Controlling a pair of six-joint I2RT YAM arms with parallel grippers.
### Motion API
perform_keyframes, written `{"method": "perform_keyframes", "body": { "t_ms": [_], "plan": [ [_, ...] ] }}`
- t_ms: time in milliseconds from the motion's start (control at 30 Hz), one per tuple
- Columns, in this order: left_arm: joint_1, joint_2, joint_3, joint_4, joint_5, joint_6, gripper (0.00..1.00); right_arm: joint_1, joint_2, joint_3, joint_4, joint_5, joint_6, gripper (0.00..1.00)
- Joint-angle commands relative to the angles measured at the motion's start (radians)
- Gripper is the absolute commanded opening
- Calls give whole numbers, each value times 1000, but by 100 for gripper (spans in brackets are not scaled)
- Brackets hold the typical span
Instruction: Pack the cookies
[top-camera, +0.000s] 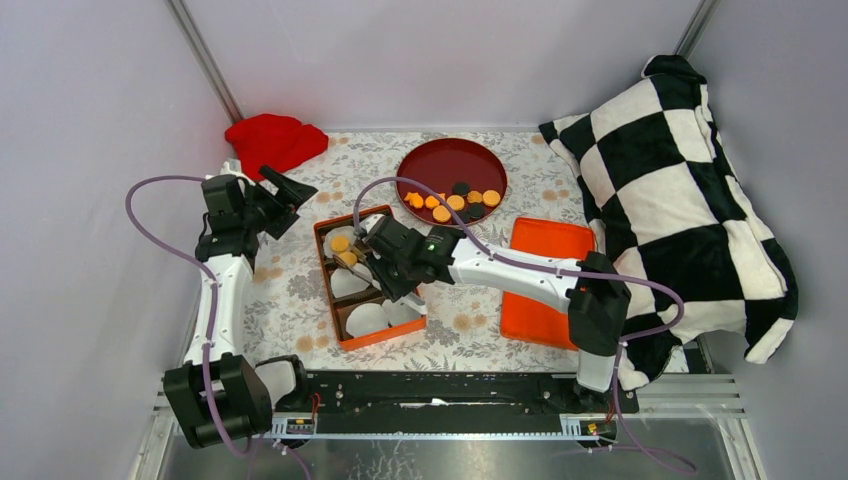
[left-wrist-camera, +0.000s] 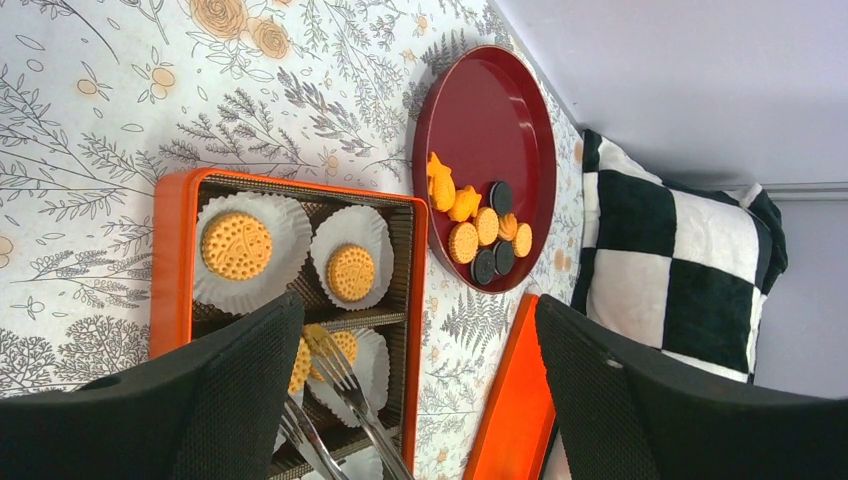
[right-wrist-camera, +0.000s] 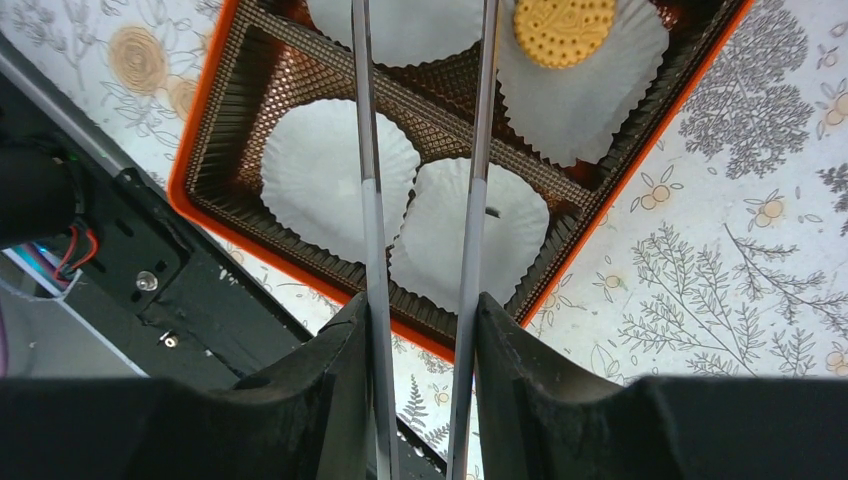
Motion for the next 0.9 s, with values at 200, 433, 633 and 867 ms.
{"method": "perform_keyframes", "body": {
  "t_ms": [200, 433, 633, 867],
  "plan": [
    [14, -26, 3, -26, 35, 37, 90, 28, -15, 0, 11, -36, 36, 33],
    [13, -29, 8, -35, 40, 39, 90, 54, -65, -12, -24, -26, 45, 29],
    [13, -30, -1, -26, 51, 31, 91, 65, -80, -47, -26, -20, 56, 28],
    [13, -32, -3, -15, 69, 36, 91, 68, -76, -55, 0, -15, 54, 52]
  ]
}}
